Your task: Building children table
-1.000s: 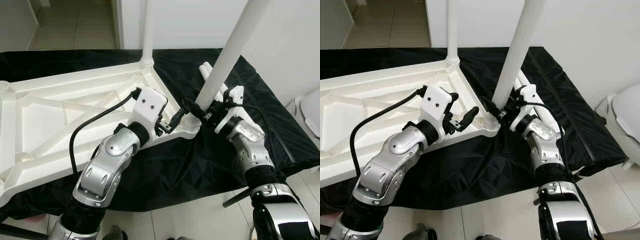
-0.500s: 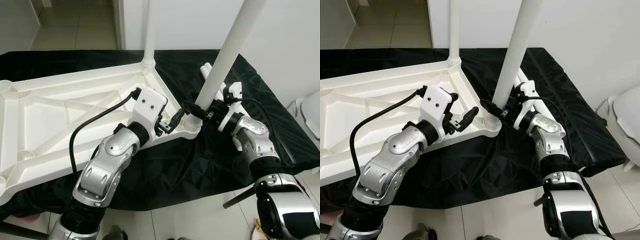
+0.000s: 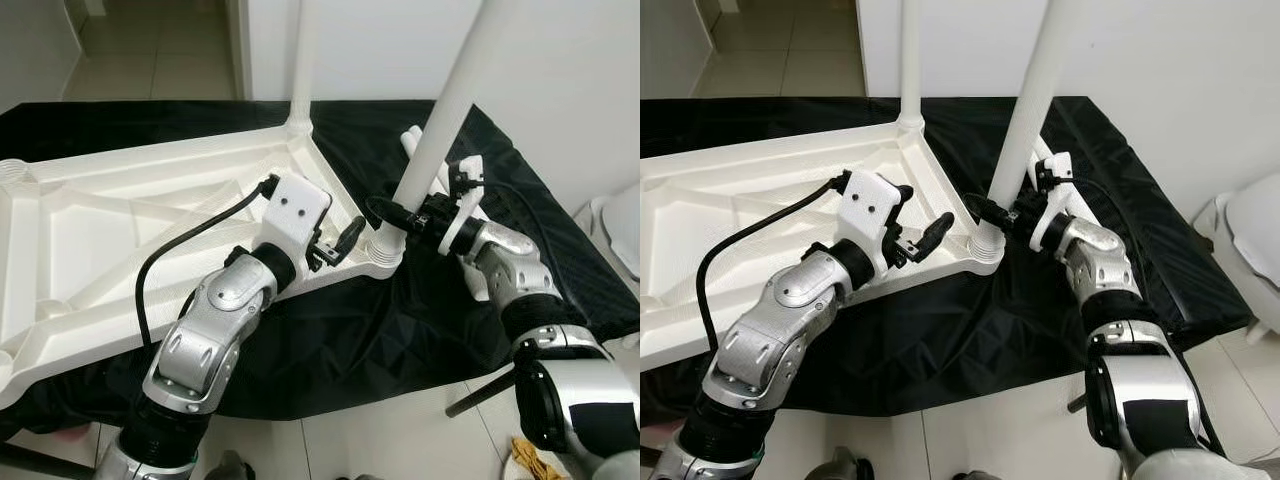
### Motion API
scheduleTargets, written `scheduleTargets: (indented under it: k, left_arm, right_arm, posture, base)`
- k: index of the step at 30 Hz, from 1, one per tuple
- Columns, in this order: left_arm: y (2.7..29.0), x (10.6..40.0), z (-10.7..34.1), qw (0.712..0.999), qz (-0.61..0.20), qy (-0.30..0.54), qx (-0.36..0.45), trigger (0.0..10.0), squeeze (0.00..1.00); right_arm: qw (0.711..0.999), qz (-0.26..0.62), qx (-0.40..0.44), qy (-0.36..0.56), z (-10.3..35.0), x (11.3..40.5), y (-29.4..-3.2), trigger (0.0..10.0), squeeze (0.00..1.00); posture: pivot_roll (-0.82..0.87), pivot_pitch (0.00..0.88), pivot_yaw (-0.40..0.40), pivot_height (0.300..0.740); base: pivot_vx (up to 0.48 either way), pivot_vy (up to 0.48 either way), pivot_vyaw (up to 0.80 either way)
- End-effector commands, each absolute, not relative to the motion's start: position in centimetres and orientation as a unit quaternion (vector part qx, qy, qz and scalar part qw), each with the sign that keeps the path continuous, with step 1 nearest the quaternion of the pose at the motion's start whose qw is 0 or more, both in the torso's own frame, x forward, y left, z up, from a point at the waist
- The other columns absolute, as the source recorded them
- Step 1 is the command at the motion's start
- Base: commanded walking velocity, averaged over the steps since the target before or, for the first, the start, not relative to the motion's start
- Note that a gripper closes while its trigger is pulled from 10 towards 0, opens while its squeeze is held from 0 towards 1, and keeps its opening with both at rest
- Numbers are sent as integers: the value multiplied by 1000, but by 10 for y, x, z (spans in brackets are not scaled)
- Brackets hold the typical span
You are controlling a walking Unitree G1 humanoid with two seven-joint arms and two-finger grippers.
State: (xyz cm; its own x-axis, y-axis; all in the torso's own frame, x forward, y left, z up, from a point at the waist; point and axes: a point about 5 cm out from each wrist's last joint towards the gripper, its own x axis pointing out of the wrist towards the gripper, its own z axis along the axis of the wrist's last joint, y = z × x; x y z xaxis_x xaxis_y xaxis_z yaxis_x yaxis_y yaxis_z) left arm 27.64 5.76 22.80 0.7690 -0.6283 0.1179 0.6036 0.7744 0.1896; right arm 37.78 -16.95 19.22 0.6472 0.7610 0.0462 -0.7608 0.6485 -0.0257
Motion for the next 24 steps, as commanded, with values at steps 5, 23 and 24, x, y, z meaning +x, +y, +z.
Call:
scheduleTargets:
  k: [5,23,24]
  left_arm:
    - [55,273,233,935,-334,-96,75,10000,0]
    - [55,273,231,935,-333,-94,74,10000,0]
    - [55,274,231,935,-334,-94,74,10000,0]
  right_arm:
    - [917,381,48,112,130,366,-176,10000,0]
    - [969,245,17,27,138,373,-161,10000,0]
    - [973,231,21,12,142,374,-154,10000,0]
  posture:
    - [35,124,-26,740]
    - [29,121,-35,740]
    - [29,119,-35,740]
  base:
    - [0,0,0]
    - [0,0,0]
    - [0,0,0]
